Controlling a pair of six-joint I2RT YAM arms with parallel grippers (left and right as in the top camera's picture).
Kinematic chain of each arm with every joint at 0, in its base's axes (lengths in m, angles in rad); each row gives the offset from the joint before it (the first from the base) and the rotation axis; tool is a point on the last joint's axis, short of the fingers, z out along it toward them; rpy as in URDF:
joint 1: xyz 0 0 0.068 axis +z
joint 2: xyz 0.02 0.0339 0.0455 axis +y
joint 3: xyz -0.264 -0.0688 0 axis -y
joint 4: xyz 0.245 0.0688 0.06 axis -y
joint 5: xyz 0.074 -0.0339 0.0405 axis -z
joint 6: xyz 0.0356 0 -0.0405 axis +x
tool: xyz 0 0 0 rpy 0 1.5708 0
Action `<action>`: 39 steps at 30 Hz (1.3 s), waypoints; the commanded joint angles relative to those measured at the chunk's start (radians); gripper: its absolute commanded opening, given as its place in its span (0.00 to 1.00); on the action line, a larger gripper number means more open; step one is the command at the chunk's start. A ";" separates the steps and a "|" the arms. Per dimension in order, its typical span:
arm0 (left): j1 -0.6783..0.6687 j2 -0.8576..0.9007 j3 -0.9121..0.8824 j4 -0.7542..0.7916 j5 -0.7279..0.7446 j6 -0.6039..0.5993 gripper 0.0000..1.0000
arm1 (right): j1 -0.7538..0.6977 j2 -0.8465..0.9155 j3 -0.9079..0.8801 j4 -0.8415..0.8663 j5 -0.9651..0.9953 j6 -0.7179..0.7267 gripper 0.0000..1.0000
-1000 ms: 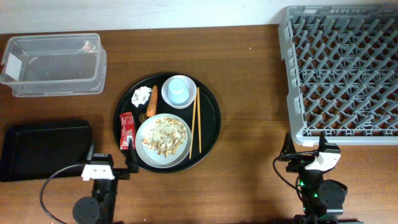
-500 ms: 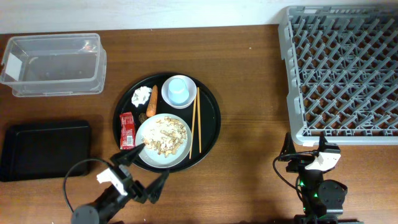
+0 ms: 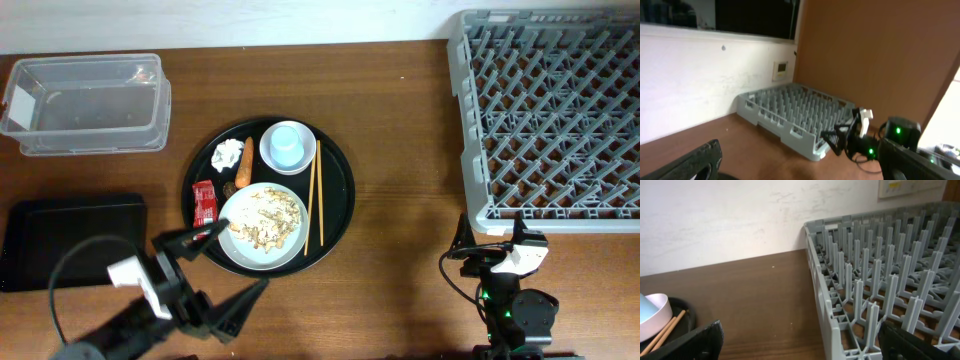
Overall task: Sort waste into correct bins and load items into the dishwasher rack
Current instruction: 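Move the left gripper over the white plate of rice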
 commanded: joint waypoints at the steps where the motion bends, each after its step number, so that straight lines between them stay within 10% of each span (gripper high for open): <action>1: 0.006 0.129 0.109 -0.051 0.053 0.035 0.99 | 0.005 -0.007 -0.003 -0.009 0.016 0.008 0.98; 5: 0.006 0.194 0.128 -0.172 -0.043 0.171 0.99 | 0.005 -0.007 -0.003 -0.009 0.017 0.008 0.98; 11: 0.006 0.243 0.145 -0.609 -0.789 0.411 0.99 | 0.005 -0.007 -0.003 -0.009 0.017 0.008 0.98; 21: 0.005 0.244 0.154 -0.520 -0.485 0.414 0.99 | 0.005 -0.007 -0.003 -0.009 0.016 0.008 0.98; 27: -0.153 0.428 0.486 -0.958 -0.880 0.444 0.99 | 0.005 -0.007 -0.003 -0.009 0.017 0.008 0.98; 39: -0.681 0.724 0.786 -1.371 -1.245 0.029 0.99 | 0.005 -0.007 -0.003 -0.009 0.017 0.008 0.98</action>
